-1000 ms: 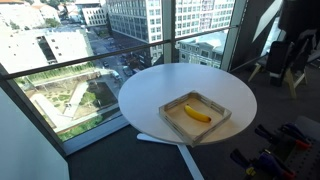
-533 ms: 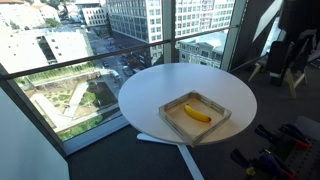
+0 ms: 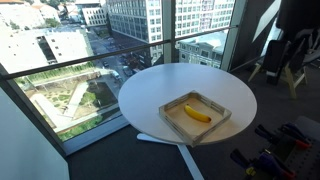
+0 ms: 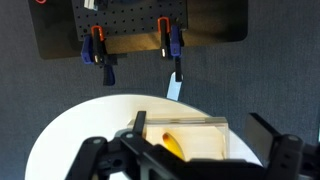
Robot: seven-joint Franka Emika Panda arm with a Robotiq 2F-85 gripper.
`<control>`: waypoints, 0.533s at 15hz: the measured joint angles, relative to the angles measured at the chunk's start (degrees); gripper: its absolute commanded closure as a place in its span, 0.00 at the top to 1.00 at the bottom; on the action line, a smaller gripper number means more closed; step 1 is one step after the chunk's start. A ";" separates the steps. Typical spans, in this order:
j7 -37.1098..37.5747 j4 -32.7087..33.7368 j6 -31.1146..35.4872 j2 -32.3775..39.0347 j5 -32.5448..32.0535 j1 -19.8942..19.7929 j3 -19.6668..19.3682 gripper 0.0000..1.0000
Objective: Move the banana from the tray to the table
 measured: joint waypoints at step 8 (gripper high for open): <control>-0.07 0.03 8.57 1.54 -1.27 -0.87 -1.17 1.00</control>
